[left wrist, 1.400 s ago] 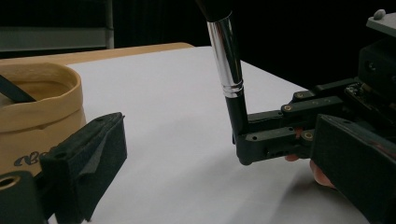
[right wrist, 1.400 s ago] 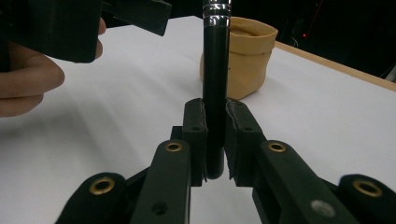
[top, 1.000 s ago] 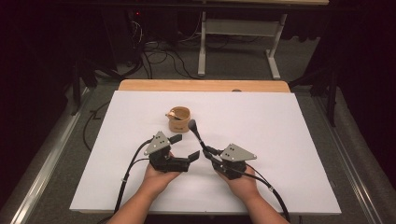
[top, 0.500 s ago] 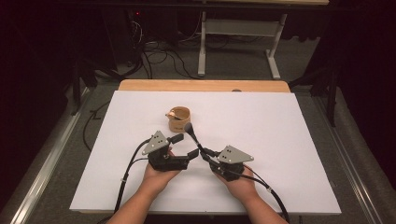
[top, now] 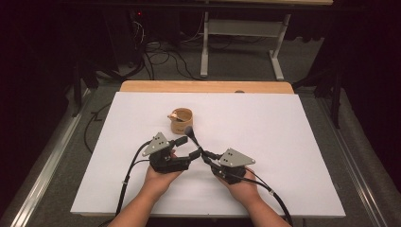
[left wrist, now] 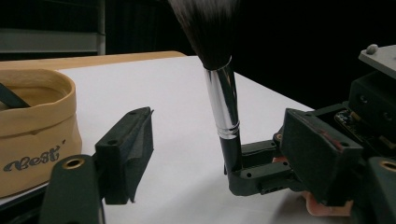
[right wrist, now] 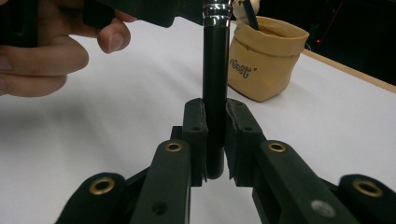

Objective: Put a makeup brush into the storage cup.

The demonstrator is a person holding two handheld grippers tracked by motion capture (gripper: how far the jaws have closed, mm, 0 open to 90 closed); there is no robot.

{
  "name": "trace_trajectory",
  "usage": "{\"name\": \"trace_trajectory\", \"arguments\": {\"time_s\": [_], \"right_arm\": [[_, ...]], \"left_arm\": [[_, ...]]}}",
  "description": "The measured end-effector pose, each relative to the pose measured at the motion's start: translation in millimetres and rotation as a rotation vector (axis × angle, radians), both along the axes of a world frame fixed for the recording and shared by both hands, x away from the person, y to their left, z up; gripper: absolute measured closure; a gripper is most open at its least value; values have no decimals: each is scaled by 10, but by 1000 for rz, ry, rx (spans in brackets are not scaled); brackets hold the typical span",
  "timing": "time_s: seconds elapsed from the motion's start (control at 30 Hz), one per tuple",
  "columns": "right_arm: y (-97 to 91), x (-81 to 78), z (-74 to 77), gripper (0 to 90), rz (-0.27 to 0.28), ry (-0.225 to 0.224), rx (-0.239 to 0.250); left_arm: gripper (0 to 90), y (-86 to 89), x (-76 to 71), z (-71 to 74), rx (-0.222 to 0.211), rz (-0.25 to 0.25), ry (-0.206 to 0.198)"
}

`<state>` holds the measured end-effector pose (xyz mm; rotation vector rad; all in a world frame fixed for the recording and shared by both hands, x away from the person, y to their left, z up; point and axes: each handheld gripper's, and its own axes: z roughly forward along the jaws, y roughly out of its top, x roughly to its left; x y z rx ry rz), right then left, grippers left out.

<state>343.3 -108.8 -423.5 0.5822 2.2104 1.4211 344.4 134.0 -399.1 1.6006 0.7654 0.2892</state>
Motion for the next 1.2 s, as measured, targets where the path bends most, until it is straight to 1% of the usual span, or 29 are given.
{"name": "trace_trajectory", "arguments": {"time_s": [0.07,0.2,0.27,0.43,0.63,0.73,0.77,1.0,1.07,1.17,1.2], "right_arm": [[2,-2,-1,818,-3,4,7],[6,-4,0,818,5,2,3],[11,-8,0,818,14,-2,1],[22,-17,-4,817,18,3,-1],[37,-19,-7,817,33,-11,-7],[41,-21,-15,817,36,-10,-11],[44,-26,-17,818,35,-2,-9],[51,-32,-15,817,42,-10,-7],[54,-35,-17,817,44,-8,-2],[58,-41,-18,817,49,-13,-9],[61,-46,-20,818,49,-8,-8]], "left_arm": [[313,3,-2,-1,-3,-7,-3],[377,8,-3,-2,-10,-19,-5],[394,6,-1,-4,-8,-17,-8],[426,17,-1,1,-10,-15,-11],[451,15,9,-8,-9,-19,-6],[462,16,17,-13,-12,-18,3],[468,15,17,-13,-11,-18,2],[555,15,14,-17,-9,-33,-2],[563,15,13,-17,-10,-34,-1],[571,18,17,-18,-12,-35,3],[579,18,17,-19,-12,-37,4]]}}
